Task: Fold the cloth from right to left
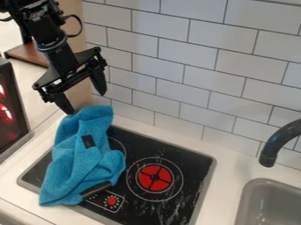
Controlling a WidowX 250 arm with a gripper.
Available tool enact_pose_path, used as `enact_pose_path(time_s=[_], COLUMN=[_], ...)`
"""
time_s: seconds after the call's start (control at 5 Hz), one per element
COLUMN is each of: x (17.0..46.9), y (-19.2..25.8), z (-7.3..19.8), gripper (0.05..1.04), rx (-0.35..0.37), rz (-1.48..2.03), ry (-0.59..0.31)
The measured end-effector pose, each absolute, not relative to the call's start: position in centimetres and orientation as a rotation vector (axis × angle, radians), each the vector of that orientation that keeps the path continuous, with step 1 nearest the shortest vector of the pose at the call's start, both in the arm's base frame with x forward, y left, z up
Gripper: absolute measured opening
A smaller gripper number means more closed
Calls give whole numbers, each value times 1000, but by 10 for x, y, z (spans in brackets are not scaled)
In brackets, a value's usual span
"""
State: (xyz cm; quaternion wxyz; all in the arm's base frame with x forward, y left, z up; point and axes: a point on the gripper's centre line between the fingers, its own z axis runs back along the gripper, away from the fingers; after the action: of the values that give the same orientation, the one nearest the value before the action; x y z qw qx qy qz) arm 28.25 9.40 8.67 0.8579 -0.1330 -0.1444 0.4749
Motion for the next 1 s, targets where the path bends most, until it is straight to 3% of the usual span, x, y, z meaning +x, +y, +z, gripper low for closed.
enact_pose_path(time_s=[0.2,0.4,0.8,1.0], x=[279,271,268,259], y=[91,78,62,39], z=[79,70,66,51], gripper=[999,999,999,999], rx=[-277,-254,-248,-187], rz=[995,889,694,512], ry=[-268,-168,-150,-122])
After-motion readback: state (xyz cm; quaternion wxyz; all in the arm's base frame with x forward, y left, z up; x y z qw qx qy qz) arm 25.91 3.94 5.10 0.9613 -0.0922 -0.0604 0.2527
